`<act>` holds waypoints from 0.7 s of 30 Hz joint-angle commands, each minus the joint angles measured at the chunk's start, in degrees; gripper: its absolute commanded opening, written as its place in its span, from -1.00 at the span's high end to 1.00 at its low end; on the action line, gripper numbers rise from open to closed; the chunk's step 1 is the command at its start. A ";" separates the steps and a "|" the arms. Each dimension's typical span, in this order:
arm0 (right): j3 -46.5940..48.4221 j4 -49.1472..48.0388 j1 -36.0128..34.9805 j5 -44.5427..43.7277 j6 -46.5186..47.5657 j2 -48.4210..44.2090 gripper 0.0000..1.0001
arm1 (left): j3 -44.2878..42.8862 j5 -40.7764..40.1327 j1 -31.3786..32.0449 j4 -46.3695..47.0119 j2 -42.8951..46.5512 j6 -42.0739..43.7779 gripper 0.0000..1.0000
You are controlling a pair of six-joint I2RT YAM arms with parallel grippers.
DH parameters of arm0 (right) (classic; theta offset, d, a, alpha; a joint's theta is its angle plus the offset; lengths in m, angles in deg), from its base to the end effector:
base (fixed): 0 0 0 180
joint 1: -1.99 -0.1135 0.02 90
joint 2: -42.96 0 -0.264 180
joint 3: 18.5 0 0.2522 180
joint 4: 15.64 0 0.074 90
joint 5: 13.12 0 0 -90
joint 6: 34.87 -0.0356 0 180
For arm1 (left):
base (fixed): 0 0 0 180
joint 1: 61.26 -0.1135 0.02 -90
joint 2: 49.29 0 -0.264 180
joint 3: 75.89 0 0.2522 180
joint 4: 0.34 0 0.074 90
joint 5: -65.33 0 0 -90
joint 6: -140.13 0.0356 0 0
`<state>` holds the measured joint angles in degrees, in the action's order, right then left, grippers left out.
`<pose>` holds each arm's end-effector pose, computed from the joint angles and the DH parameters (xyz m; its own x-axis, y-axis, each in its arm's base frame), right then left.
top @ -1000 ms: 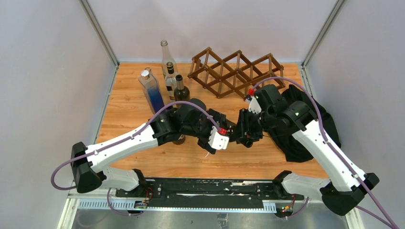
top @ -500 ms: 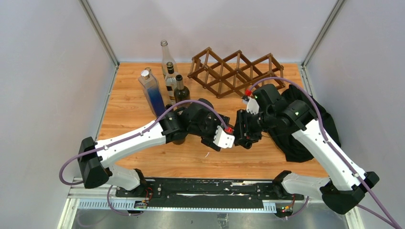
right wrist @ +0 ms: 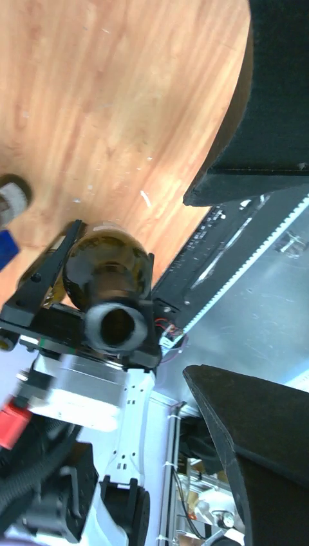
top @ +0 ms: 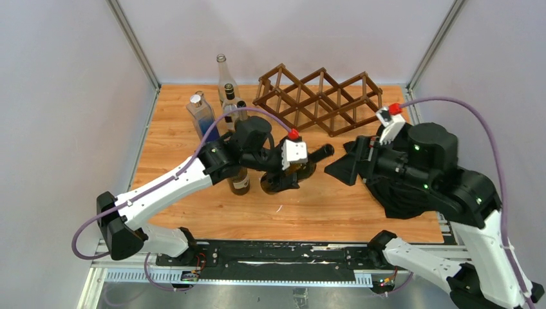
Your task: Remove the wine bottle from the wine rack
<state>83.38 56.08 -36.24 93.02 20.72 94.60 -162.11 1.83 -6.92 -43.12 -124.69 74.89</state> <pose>0.0867 0.0809 0.4748 -0.6881 0.1490 -0.7102 -0.4955 0.6185 0.6098 0.1567 -0.2457 0.3603 0.1167 0.4802 -0.8693 0.9899 0.0143 0.1409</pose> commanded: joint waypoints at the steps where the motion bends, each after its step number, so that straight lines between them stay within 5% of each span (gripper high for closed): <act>1: -2.76 -8.66 -0.52 -2.78 3.38 -4.55 -0.92 | -4.47 9.65 -3.90 6.70 2.90 -14.79 1.00; 6: -5.71 -14.53 -0.48 -0.23 4.65 -4.43 -0.87 | -5.15 16.26 -5.63 9.56 2.49 -22.67 1.00; 21: -14.29 -36.45 -0.44 8.11 3.01 -0.71 -0.15 | -4.57 29.13 -6.10 15.77 1.21 -35.60 1.00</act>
<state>71.70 26.90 -36.24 98.05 23.41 94.40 -164.67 24.28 -12.86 -34.49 -124.66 43.39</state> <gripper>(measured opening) 0.629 0.788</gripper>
